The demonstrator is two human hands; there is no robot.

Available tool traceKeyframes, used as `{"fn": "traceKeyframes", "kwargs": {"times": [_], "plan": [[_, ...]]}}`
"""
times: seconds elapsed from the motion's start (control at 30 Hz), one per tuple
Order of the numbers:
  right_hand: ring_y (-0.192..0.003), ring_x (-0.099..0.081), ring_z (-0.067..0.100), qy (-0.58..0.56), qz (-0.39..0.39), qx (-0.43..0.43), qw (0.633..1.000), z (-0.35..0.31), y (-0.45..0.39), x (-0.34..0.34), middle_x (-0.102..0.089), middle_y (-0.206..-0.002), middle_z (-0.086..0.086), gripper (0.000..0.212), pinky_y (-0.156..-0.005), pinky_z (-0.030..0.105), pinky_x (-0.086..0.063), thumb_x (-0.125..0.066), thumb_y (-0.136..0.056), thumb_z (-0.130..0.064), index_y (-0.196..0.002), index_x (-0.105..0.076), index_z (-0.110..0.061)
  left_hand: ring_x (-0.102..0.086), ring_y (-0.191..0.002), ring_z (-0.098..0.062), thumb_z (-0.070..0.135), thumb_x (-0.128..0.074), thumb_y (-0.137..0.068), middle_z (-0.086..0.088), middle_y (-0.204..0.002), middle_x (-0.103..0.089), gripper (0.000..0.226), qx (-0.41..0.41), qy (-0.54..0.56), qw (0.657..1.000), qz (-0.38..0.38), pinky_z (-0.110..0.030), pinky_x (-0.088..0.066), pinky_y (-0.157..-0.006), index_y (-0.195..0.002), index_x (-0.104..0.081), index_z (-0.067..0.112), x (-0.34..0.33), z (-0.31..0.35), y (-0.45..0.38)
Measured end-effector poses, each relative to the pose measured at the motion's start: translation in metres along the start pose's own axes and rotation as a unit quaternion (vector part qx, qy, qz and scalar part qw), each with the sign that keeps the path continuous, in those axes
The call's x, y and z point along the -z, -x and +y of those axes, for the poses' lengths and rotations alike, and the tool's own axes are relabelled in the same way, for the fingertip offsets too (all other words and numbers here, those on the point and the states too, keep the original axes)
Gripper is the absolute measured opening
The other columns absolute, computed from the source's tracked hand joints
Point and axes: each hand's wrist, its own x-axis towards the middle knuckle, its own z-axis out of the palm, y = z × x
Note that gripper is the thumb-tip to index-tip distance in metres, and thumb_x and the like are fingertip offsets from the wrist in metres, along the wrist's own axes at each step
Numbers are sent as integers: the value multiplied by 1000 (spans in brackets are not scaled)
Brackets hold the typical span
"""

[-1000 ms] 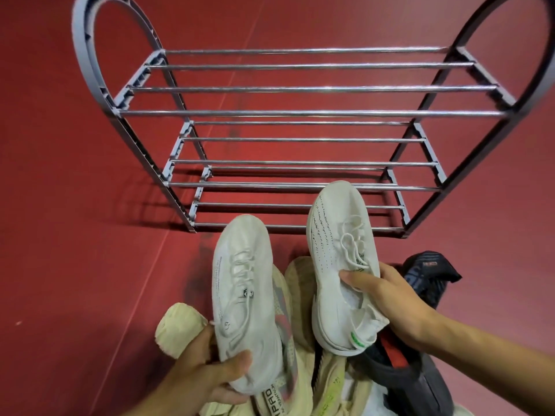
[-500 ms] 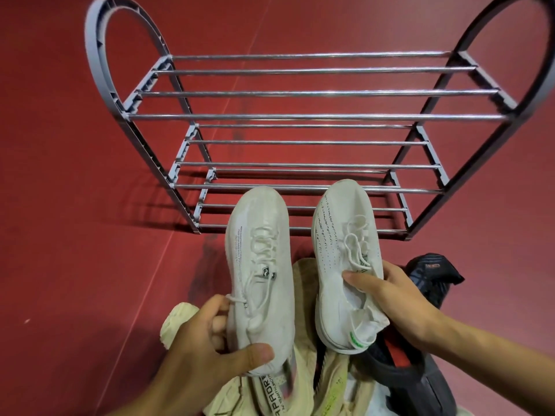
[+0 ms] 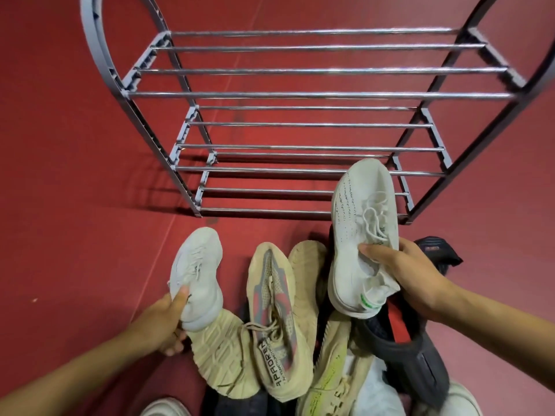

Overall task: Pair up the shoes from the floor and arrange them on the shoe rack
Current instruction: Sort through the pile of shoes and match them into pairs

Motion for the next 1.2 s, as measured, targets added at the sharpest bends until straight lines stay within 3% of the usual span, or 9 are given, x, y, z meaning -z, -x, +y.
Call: {"fn": "traceKeyframes", "kwargs": {"times": [0.1, 0.23, 0.4, 0.57, 0.73, 0.87, 1.0, 1.1, 1.2], "plan": [[-95, -76, 35, 16, -11, -8, 1000, -4, -3, 0, -79, -103, 15, 18, -89, 46, -59, -63, -94, -5, -110, -72, -2, -67, -100, -32, 76, -20, -90, -8, -105, -71, 68, -67, -268, 956, 101, -37, -51, -81, -109, -62, 26, 14, -8, -11], [-73, -78, 22, 75, -12, 6, 997, -23, -6, 6, -81, -88, 10, 10, -65, 30, -60, -65, -93, -5, -98, -72, -1, -57, -86, -30, 48, -42, -82, -4, -94, -53, 45, -288, -299, 871, 262, -44, -50, -73, -103, -60, 13, 24, 26, -6], [-67, -74, 18, 116, 52, 57, 990, -47, -16, 32, -78, -84, 6, 8, -68, 30, -59, -68, -87, -1, -88, -73, -7, -53, -118, -16, 51, -58, -90, 3, -117, -60, 43, -560, -212, 799, 59, -42, -45, -100, -117, -63, 18, -44, 94, 62], [-80, -72, 28, 123, 72, 36, 989, -34, -17, 49, -77, -97, 14, 11, -81, 41, -58, -68, -88, -4, -98, -72, -2, 23, -150, -8, 71, -66, -73, 7, -167, -3, 108, -499, -484, 676, -245, -46, 21, -120, -158, -11, 33, -74, 110, 60], [-79, -69, 25, 229, 13, -6, 973, -34, -26, 59, -76, -86, 10, 9, -80, 42, -57, -65, -92, -12, -93, -71, -5, -46, -128, -21, 55, -85, -55, 4, -154, -40, 106, -606, -550, 561, -125, -39, -37, -105, -145, -39, 25, -61, 111, 39], [-58, -68, 2, 293, -53, 41, 954, -47, -23, 54, -72, -71, -7, 19, -53, 14, -50, -61, -93, -3, -85, -63, -20, -53, -84, -2, 43, -77, -64, 20, -97, -63, 51, -606, -332, 722, -23, -29, -48, -74, -111, -58, 33, -37, 123, 38], [-83, -76, 22, 247, -106, 36, 962, -55, -15, 62, -79, -89, 4, 13, -75, 32, -60, -66, -90, -3, -97, -72, -12, -56, -60, -8, 38, -87, -63, 11, -68, -63, 44, -404, -33, 909, 94, -34, -46, -57, -96, -58, 34, -7, 154, 45], [-62, -71, 14, 200, -178, -34, 963, -65, -6, 67, -75, -70, 0, 20, -56, 21, -54, -62, -94, -5, -78, -72, -10, -71, -72, -6, 30, -85, -72, 1, -87, -75, 41, -329, 198, 917, 105, -26, -59, -65, -105, -65, 15, 4, 168, 43], [-65, -69, 15, 430, -191, -101, 877, -63, -4, 63, -77, -76, 1, 29, -60, 27, -51, -68, -91, -40, -79, -76, -15, -75, -94, -28, 34, -73, -87, -13, -102, -78, 36, -247, 330, 910, 35, -42, -62, -85, -111, -70, 8, 1, 168, 44]]}}
